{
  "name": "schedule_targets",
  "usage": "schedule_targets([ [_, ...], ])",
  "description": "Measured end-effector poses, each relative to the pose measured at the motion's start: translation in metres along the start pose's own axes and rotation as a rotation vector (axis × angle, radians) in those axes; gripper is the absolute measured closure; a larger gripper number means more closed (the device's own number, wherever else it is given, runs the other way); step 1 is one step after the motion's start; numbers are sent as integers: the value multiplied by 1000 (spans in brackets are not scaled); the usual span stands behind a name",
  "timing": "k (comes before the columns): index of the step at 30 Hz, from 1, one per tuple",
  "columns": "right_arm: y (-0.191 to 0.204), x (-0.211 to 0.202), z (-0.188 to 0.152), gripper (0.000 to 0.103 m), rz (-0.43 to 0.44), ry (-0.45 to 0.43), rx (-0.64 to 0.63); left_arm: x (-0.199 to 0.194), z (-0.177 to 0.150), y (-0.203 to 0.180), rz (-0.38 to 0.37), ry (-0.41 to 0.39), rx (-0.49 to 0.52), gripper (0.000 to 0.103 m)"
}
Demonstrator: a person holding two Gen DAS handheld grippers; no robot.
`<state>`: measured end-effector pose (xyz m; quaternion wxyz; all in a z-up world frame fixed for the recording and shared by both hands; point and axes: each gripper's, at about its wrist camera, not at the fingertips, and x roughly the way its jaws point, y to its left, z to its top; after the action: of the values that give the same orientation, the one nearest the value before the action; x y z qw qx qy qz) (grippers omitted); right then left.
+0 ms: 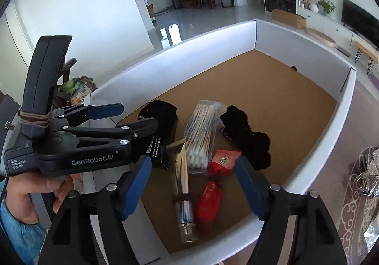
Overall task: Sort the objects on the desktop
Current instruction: 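Carry pouch and tube into the white bin and open both tools, then move both open tools back over the table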
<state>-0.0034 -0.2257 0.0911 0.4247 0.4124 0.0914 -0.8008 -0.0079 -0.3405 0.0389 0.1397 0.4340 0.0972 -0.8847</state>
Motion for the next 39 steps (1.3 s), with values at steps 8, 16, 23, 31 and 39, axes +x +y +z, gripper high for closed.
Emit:
schedule_targets([
  [8,-89,-90,-82,9,-183,-167,121,-59,-2,-62,-105,-144,57,26],
  [16,-193,-159,-200,9,-399,-105,321,-93,-27,-187,-276,-169,274,23],
  [23,-238,-186,-254,9,-532,-65,423,-47,-79,-264,-313,-39,391,22],
  [31,-245,-182,-268,9,-573,-44,445,19,-115,-294,-266,57,364,22],
  [39,-248,-176,-269,9,-576,-30,462,35,-118,-297,-236,45,341,22],
])
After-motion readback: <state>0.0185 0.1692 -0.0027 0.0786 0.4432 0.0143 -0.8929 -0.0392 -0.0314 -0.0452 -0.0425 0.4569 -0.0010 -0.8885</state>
